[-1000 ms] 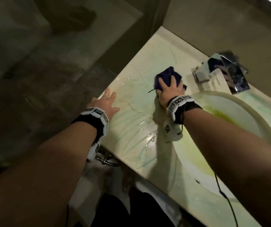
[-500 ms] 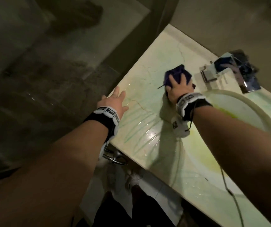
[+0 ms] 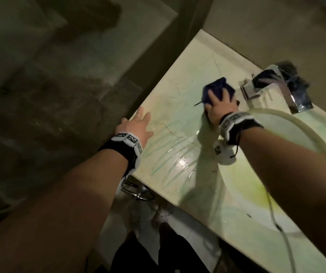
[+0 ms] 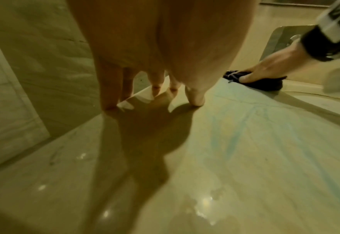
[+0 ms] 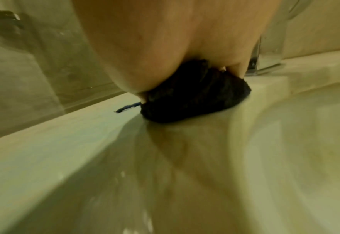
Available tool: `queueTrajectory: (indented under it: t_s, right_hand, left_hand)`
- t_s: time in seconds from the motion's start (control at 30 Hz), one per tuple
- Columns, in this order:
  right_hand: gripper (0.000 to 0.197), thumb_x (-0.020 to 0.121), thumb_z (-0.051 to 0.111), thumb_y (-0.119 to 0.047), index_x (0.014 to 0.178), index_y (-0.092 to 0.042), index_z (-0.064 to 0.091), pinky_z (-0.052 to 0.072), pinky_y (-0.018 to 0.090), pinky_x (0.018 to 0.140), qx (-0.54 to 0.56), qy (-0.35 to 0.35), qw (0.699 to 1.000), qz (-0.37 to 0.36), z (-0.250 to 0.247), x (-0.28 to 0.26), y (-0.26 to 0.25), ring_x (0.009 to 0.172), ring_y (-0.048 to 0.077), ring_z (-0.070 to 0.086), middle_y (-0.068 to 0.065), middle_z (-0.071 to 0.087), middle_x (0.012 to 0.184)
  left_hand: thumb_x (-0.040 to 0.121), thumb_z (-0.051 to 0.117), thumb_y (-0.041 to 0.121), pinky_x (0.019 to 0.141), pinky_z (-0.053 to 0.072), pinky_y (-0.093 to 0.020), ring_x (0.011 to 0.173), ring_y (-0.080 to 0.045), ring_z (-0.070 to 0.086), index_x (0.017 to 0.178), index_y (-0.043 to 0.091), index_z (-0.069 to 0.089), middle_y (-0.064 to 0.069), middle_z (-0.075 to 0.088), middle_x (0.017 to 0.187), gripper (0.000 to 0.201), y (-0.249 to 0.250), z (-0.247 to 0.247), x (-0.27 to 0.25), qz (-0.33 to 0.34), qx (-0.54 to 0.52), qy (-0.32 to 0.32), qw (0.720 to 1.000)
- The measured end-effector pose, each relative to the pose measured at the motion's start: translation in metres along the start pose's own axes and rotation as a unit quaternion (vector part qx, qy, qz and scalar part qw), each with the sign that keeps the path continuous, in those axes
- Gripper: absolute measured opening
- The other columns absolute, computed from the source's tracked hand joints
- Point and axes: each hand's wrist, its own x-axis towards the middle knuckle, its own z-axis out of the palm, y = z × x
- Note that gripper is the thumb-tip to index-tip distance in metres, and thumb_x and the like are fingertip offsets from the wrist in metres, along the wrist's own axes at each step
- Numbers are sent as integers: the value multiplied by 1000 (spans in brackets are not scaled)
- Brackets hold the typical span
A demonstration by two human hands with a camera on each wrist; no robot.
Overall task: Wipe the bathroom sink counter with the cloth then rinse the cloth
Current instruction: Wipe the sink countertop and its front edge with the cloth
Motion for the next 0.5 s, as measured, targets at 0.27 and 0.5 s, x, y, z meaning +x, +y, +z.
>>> queueTrajectory:
  t_s: [0.27,0.5]
  right_hand:
    - [56,97,34,-47,149,-39,15,8,54,116,-20,10,993,-113,9,-35,-65,143,44,-3,6,0,160]
    - [57,97,29,-51,148,-44,4,5,49,119,-88,-36,982,-165,20,-52,-29,144,40,-10,2,-11,160]
  left_hand:
    - [98,34,50,102,36,-40,134,-40,26,150,36,5,14,-11,159,61,4,1,-1,2,-1,3,1000]
    - [97,37,50,108,30,-44,139,-43,20,150,38,4,15,-12,158,63,2,0,-2,-6,-5,-9,1000]
